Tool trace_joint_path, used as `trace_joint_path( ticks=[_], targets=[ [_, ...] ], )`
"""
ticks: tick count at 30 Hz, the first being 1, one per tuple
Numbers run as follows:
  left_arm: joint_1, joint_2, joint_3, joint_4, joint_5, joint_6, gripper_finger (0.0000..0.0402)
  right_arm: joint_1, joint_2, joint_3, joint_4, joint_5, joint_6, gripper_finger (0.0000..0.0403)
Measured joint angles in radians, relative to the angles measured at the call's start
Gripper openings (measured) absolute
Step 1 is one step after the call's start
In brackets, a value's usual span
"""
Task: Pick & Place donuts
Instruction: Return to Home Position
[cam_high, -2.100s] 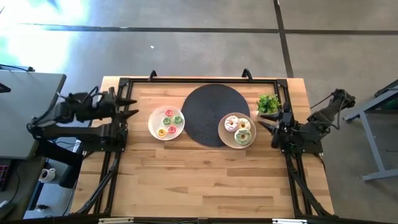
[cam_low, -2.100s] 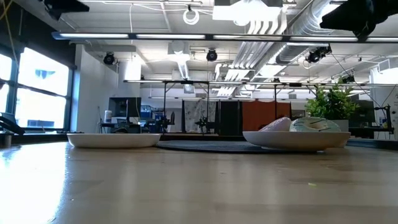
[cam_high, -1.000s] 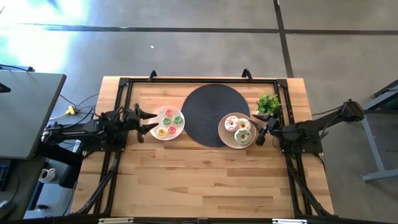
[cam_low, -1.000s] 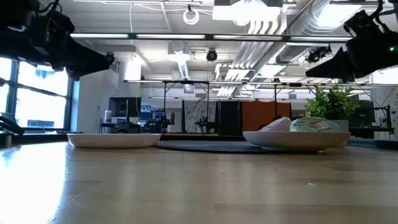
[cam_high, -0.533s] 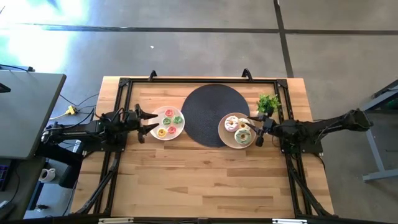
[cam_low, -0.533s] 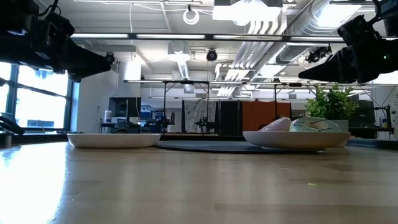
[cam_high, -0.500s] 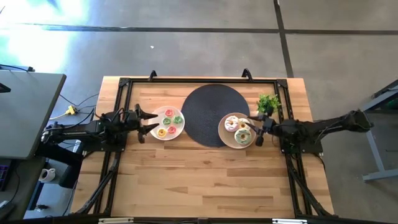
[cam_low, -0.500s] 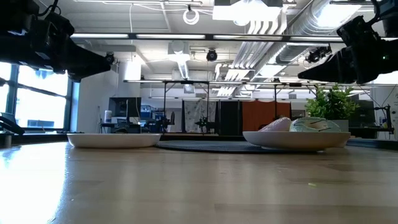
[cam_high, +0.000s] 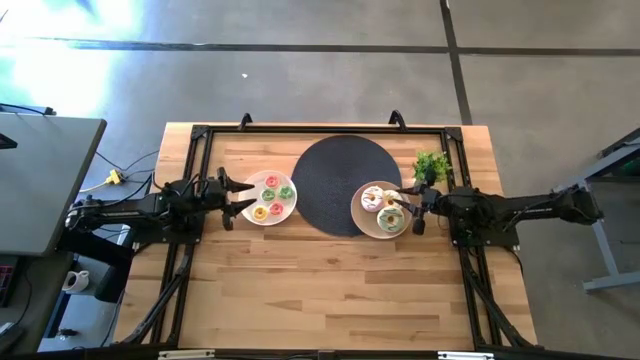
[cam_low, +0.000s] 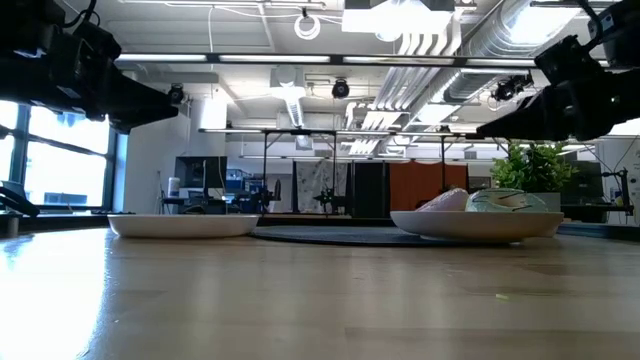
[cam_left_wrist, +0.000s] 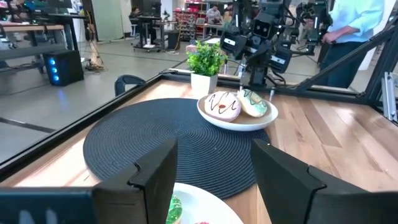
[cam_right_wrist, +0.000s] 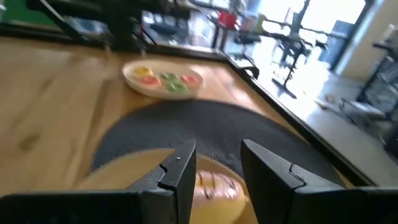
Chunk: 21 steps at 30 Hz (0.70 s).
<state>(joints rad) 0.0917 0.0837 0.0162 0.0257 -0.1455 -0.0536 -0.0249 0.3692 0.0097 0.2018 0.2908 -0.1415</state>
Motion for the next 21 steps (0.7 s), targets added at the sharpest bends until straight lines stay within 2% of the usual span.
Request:
trace_joint_path(
  ticks=[4,15,21],
  targets=[
    [0.0,-0.001,0.0,0.0,-0.002,0.0,0.0202,-0.002,-0.07,0.0,0.011,-0.043,-0.027,0.0124],
    [0.0,-0.001,-0.001,0.0,-0.002,-0.003,0.0202,-0.002,-0.357,0.0,-0.142,-0.063,-0.059,0.0124],
    [0.0,-0.001,-0.001,0.0,-0.003,-0.003,0.0202,-0.002,-0.346,0.0,-0.152,-0.101,-0.052,0.0124]
  ],
)
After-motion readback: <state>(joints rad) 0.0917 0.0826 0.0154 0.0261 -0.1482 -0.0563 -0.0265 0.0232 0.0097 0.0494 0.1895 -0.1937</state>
